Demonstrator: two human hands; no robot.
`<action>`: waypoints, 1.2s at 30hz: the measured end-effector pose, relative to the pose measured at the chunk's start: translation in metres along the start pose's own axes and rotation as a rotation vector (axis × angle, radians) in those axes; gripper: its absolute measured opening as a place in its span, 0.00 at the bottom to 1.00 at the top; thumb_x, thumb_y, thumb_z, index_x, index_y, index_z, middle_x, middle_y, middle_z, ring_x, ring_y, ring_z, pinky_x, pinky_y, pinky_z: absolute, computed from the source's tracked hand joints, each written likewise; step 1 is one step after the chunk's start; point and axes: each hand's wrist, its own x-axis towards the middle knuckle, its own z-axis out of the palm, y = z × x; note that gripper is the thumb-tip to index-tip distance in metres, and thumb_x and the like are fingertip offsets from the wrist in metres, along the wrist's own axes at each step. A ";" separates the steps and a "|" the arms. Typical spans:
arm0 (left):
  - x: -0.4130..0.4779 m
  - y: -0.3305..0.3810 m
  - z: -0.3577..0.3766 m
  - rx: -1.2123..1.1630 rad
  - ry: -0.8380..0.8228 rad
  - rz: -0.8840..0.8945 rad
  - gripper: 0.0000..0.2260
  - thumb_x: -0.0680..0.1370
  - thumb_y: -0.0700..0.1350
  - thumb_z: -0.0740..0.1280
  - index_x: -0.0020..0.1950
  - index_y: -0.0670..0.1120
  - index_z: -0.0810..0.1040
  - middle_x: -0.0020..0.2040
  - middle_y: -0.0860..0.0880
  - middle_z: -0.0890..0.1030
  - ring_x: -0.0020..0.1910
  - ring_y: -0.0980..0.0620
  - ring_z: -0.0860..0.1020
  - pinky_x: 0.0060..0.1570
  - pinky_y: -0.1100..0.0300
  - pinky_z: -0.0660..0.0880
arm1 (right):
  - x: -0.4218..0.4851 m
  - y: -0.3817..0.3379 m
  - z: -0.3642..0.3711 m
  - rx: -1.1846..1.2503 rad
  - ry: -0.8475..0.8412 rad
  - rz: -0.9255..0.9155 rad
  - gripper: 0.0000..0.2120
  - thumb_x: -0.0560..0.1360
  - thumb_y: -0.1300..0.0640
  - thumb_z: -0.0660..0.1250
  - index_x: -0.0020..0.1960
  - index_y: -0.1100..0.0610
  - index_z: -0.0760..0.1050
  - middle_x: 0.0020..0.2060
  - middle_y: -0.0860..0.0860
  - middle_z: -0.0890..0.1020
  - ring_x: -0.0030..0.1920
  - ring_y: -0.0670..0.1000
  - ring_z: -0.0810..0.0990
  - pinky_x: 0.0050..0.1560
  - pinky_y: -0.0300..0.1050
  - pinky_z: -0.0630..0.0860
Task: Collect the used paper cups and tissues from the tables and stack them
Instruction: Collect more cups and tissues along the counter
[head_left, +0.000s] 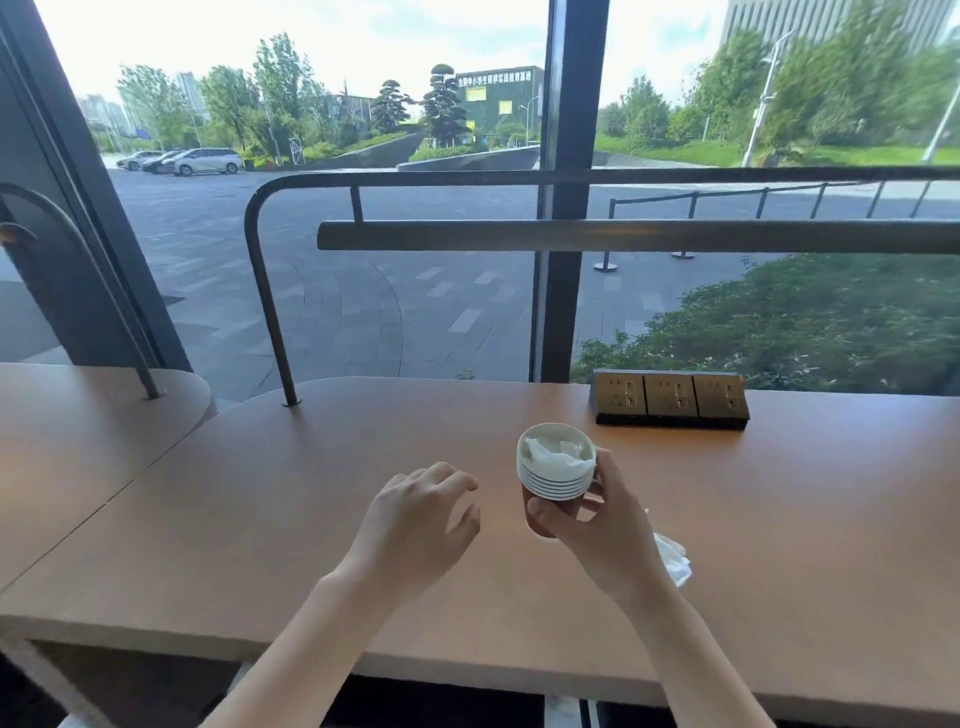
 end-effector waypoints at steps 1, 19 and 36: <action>0.005 0.009 0.002 -0.002 -0.011 0.020 0.17 0.78 0.58 0.57 0.58 0.55 0.80 0.55 0.58 0.80 0.51 0.53 0.80 0.53 0.58 0.72 | 0.001 0.002 -0.010 0.003 0.026 0.005 0.24 0.67 0.56 0.82 0.55 0.39 0.74 0.48 0.32 0.83 0.50 0.36 0.82 0.49 0.35 0.78; 0.051 0.145 0.120 -0.165 -0.369 0.213 0.19 0.77 0.56 0.65 0.67 0.56 0.74 0.70 0.59 0.70 0.60 0.53 0.77 0.54 0.58 0.74 | -0.027 0.082 -0.156 -0.084 0.222 0.160 0.30 0.61 0.43 0.79 0.61 0.39 0.75 0.51 0.35 0.84 0.52 0.39 0.84 0.55 0.49 0.84; 0.057 0.137 0.133 -0.598 -0.216 -0.053 0.05 0.72 0.46 0.70 0.43 0.57 0.79 0.37 0.57 0.80 0.36 0.57 0.77 0.39 0.59 0.77 | -0.023 0.091 -0.151 -0.043 0.142 0.217 0.33 0.56 0.37 0.77 0.60 0.37 0.75 0.51 0.34 0.85 0.53 0.39 0.85 0.57 0.49 0.84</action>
